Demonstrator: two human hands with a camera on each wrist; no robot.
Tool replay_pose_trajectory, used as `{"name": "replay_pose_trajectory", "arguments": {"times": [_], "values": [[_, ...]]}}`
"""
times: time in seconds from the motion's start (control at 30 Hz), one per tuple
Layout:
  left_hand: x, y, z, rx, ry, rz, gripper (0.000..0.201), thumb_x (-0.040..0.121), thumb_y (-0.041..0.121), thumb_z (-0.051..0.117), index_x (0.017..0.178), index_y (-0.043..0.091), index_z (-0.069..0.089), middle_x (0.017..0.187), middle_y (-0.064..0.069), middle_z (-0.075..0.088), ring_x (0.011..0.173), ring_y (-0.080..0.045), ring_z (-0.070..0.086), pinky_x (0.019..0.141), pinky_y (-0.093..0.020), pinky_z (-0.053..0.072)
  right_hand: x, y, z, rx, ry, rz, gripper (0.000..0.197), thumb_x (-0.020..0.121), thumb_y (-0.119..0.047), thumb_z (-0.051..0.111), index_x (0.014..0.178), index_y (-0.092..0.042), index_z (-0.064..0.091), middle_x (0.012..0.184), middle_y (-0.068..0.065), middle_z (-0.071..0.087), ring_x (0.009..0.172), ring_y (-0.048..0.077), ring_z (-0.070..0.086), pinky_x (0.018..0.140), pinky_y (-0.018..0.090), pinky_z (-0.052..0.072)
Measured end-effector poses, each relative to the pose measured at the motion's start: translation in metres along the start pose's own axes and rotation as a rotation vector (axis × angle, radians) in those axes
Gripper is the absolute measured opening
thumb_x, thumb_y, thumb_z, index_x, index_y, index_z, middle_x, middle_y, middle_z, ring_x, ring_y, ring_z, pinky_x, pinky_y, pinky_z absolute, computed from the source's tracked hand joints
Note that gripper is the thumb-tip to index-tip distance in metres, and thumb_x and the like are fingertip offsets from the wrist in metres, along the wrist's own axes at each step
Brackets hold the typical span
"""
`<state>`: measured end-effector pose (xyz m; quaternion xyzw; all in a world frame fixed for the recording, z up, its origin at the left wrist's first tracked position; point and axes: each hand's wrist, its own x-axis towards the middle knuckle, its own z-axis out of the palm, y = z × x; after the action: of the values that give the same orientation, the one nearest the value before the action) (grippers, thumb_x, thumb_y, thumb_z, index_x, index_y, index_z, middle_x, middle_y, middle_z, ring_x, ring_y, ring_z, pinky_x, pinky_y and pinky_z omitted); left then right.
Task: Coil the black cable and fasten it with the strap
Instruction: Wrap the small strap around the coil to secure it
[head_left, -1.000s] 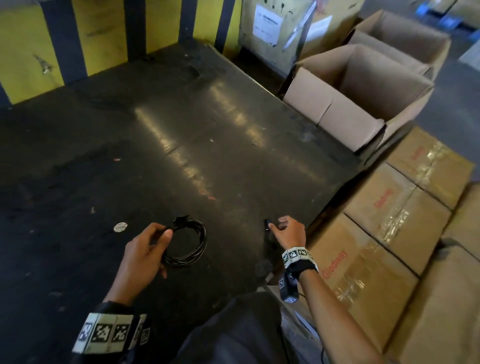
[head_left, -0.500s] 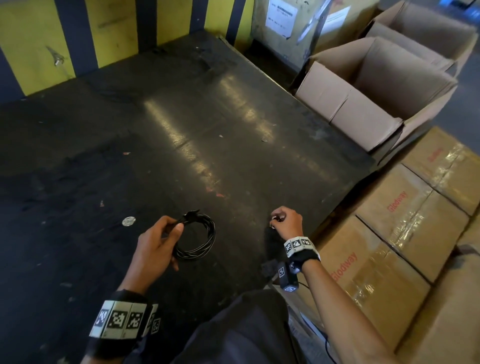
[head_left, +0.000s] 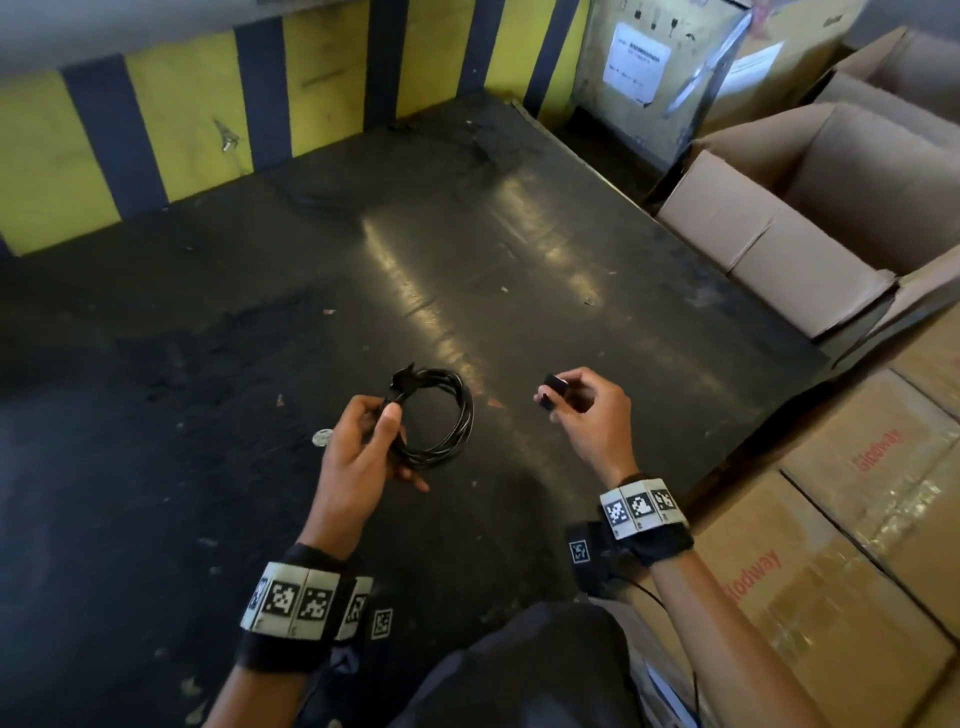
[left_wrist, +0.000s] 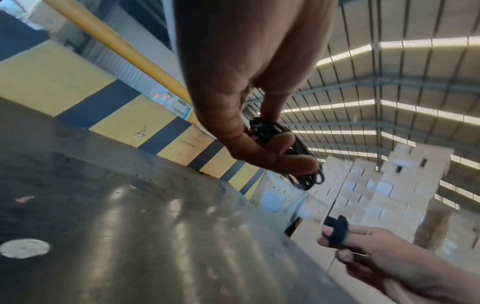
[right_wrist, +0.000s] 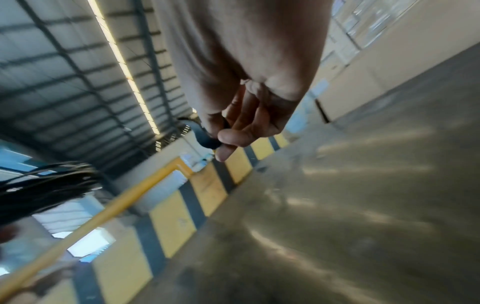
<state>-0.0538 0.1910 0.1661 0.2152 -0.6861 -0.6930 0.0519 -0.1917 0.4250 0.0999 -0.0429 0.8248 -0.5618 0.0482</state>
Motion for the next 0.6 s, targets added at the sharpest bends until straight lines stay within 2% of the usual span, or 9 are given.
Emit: {"name": "replay_pose_trajectory", "arguments": {"times": [0.17, 0.23, 0.33, 0.4, 0.5, 0.53, 0.6], "values": [[-0.003, 0.032, -0.006, -0.189, 0.015, 0.113, 0.017, 0.107, 0.02, 0.043, 0.112, 0.007, 0.052, 0.091, -0.012, 0.055, 0.066, -0.013, 0.067, 0.058, -0.038, 0.062, 0.003, -0.068, 0.025, 0.109, -0.022, -0.136, 0.016, 0.081, -0.011, 0.084, 0.094, -0.012, 0.074, 0.088, 0.007, 0.079, 0.08, 0.023, 0.079, 0.073, 0.03, 0.064], [-0.005, 0.044, -0.008, -0.268, 0.016, 0.154, 0.017, 0.107, 0.018, 0.041, 0.113, 0.008, 0.052, 0.093, -0.013, 0.054, 0.068, -0.013, 0.068, 0.061, -0.039, 0.063, 0.003, -0.09, 0.035, 0.141, -0.007, -0.177, 0.016, 0.081, -0.012, 0.085, 0.093, -0.012, 0.073, 0.086, 0.006, 0.079, 0.079, 0.022, 0.079, 0.078, 0.031, 0.064], [-0.009, 0.057, -0.011, -0.381, 0.018, 0.207, 0.017, 0.108, 0.015, 0.038, 0.115, 0.008, 0.051, 0.094, -0.008, 0.058, 0.072, -0.014, 0.072, 0.061, -0.038, 0.063, 0.0, -0.114, 0.051, 0.218, -0.014, -0.168, 0.018, 0.081, -0.01, 0.085, 0.093, -0.011, 0.072, 0.085, 0.002, 0.077, 0.081, 0.017, 0.078, 0.082, 0.03, 0.063], [-0.011, 0.063, -0.011, -0.436, 0.012, 0.229, 0.017, 0.108, 0.015, 0.037, 0.116, 0.008, 0.05, 0.093, -0.003, 0.062, 0.077, -0.015, 0.073, 0.062, -0.037, 0.064, -0.004, -0.127, 0.061, 0.268, -0.038, -0.141, 0.019, 0.081, -0.009, 0.084, 0.095, -0.008, 0.071, 0.088, 0.005, 0.076, 0.082, 0.017, 0.077, 0.082, 0.029, 0.063], [-0.014, 0.068, -0.01, -0.503, 0.026, 0.243, 0.016, 0.108, 0.016, 0.038, 0.116, 0.009, 0.049, 0.09, -0.004, 0.063, 0.079, -0.016, 0.073, 0.063, -0.038, 0.064, -0.016, -0.142, 0.074, 0.321, -0.14, -0.113, 0.019, 0.082, -0.005, 0.082, 0.098, -0.007, 0.071, 0.092, 0.006, 0.076, 0.084, 0.008, 0.072, 0.078, 0.021, 0.059], [-0.015, 0.068, -0.01, -0.521, 0.046, 0.243, 0.016, 0.107, 0.016, 0.038, 0.116, 0.009, 0.049, 0.09, -0.004, 0.064, 0.08, -0.017, 0.073, 0.064, -0.038, 0.064, -0.02, -0.145, 0.077, 0.364, -0.178, -0.097, 0.02, 0.082, -0.003, 0.081, 0.1, -0.005, 0.071, 0.095, 0.009, 0.076, 0.087, 0.01, 0.072, 0.079, 0.022, 0.059], [-0.017, 0.067, -0.009, -0.547, 0.095, 0.242, 0.016, 0.107, 0.017, 0.041, 0.118, 0.01, 0.05, 0.092, -0.006, 0.064, 0.084, -0.02, 0.074, 0.066, -0.039, 0.064, -0.028, -0.152, 0.079, 0.478, -0.245, -0.035, 0.024, 0.083, 0.0, 0.079, 0.106, -0.001, 0.071, 0.107, 0.019, 0.076, 0.101, 0.023, 0.074, 0.089, 0.031, 0.06]]}}
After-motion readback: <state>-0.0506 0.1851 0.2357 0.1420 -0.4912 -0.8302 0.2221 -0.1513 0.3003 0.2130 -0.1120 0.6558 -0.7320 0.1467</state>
